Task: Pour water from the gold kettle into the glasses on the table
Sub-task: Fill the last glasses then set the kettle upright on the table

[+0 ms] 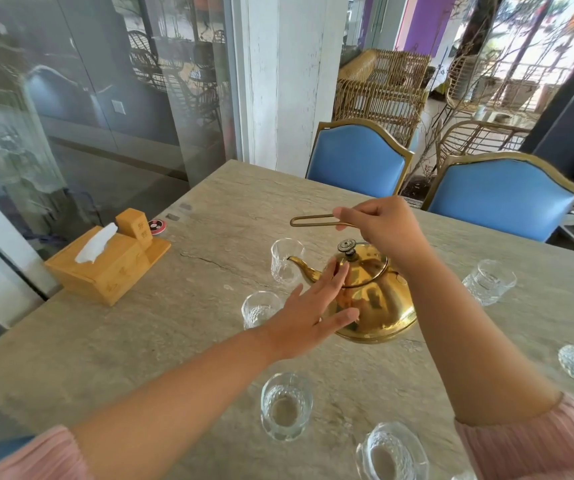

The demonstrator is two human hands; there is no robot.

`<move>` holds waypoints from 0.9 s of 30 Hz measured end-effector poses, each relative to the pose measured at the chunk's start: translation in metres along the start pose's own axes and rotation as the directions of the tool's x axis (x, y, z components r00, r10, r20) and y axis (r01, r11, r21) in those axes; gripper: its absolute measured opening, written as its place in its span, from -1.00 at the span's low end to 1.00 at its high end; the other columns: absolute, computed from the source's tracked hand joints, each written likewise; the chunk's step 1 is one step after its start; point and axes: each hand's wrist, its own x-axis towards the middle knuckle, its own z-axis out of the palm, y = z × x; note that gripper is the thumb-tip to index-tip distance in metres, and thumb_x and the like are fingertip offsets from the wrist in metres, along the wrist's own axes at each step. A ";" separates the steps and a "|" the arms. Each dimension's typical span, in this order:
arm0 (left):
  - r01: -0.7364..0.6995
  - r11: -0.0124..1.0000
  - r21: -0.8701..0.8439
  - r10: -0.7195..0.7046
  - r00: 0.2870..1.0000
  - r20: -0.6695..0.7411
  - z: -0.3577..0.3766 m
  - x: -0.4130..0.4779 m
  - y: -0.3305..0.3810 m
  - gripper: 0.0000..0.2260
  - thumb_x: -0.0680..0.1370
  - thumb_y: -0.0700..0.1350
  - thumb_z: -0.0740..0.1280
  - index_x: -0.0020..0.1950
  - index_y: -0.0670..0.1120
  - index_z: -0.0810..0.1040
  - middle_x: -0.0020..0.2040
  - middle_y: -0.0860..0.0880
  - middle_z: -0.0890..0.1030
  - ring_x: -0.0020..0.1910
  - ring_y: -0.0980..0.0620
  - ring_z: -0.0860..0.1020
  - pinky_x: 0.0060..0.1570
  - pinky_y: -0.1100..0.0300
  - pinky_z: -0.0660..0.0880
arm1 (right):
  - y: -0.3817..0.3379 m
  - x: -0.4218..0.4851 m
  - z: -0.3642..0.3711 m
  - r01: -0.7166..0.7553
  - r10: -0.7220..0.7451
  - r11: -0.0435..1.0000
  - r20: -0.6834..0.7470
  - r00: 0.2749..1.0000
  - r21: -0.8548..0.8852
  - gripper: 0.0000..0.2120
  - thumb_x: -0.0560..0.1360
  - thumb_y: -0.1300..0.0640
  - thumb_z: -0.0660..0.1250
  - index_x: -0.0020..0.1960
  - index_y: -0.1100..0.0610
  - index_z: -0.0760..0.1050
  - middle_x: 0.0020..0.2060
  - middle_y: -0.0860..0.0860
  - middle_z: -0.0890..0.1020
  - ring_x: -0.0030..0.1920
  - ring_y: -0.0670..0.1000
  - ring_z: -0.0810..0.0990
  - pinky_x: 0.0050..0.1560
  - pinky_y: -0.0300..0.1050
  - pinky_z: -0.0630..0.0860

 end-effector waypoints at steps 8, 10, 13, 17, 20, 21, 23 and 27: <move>-0.034 0.992 0.123 0.036 0.999 -0.018 -0.008 0.029 -0.021 -0.36 0.60 0.23 0.01 0.47 0.15 -0.37 0.53 0.13 -0.33 0.39 0.43 -0.24 0.49 -0.02 -0.27 | -0.001 0.036 0.020 0.065 -0.062 0.981 0.023 0.998 -0.185 -0.71 0.49 -0.03 0.35 -0.23 0.15 0.68 -0.67 -0.22 0.46 -0.59 -0.12 0.38 -0.51 -0.35 0.25; -0.029 0.989 0.144 0.030 0.999 -0.011 -0.010 0.034 -0.027 -0.36 0.59 0.24 0.00 0.45 0.15 -0.40 0.52 0.13 -0.35 0.44 0.34 -0.21 0.48 -0.02 -0.28 | -0.001 0.042 0.025 0.082 -0.074 0.970 0.045 0.996 -0.230 -0.70 0.50 -0.04 0.35 -0.22 0.15 0.69 -0.59 -0.18 0.49 -0.57 -0.18 0.42 -0.50 -0.34 0.25; -0.015 0.988 0.155 0.015 1.000 0.002 -0.012 0.038 -0.034 -0.36 0.60 0.22 0.01 0.43 0.15 -0.42 0.52 0.12 -0.36 0.46 0.29 -0.20 0.47 -0.01 -0.32 | -0.001 0.048 0.034 0.093 -0.072 0.951 0.081 0.994 -0.295 -0.69 0.50 -0.05 0.33 -0.17 0.16 0.69 -0.37 -0.04 0.64 -0.45 -0.07 0.50 -0.42 -0.18 0.41; -0.010 0.990 0.144 0.009 1.000 0.007 -0.011 0.041 -0.041 -0.36 0.58 0.26 -0.02 0.42 0.17 -0.43 0.51 0.13 -0.37 0.46 0.30 -0.19 0.46 0.00 -0.33 | 0.000 0.052 0.045 0.114 -0.081 0.918 0.102 0.991 -0.381 -0.65 0.50 -0.08 0.32 -0.18 0.18 0.69 -0.23 0.11 0.70 -0.23 0.12 0.64 -0.26 -0.02 0.58; -0.024 0.994 0.107 0.025 1.000 -0.015 -0.008 0.043 -0.045 -0.34 0.54 0.32 -0.05 0.42 0.19 -0.43 0.51 0.15 -0.37 0.46 0.32 -0.25 0.46 0.03 -0.33 | -0.002 0.055 0.046 0.122 -0.081 0.902 0.116 0.990 -0.413 -0.68 0.50 -0.07 0.32 -0.17 0.16 0.68 -0.26 0.09 0.69 -0.24 0.10 0.63 -0.30 -0.08 0.54; -0.028 0.995 0.093 0.030 0.999 -0.025 -0.008 0.043 -0.045 -0.34 0.53 0.34 -0.05 0.42 0.21 -0.43 0.51 0.15 -0.37 0.47 0.31 -0.25 0.46 0.04 -0.33 | -0.003 0.056 0.046 0.123 -0.079 0.899 0.121 0.989 -0.419 -0.68 0.50 -0.07 0.32 -0.15 0.15 0.68 -0.26 0.08 0.69 -0.25 0.09 0.63 -0.31 -0.10 0.53; -0.027 0.997 0.071 0.030 0.999 -0.040 -0.007 0.044 -0.047 -0.35 0.53 0.34 -0.06 0.41 0.22 -0.44 0.52 0.15 -0.37 0.48 0.30 -0.25 0.45 0.04 -0.32 | -0.005 0.058 0.047 0.125 -0.072 0.893 0.136 0.988 -0.433 -0.67 0.50 -0.08 0.31 -0.13 0.16 0.69 -0.26 0.08 0.69 -0.26 0.09 0.62 -0.34 -0.14 0.50; -0.021 0.999 0.049 0.023 0.999 -0.046 -0.010 0.044 -0.046 -0.37 0.57 0.29 -0.03 0.41 0.21 -0.44 0.51 0.15 -0.38 0.46 0.31 -0.26 0.46 -0.01 -0.31 | -0.010 0.062 0.049 0.135 -0.074 0.881 0.151 0.986 -0.453 -0.66 0.50 -0.08 0.31 -0.14 0.18 0.69 -0.23 0.12 0.70 -0.28 0.11 0.61 -0.34 -0.09 0.52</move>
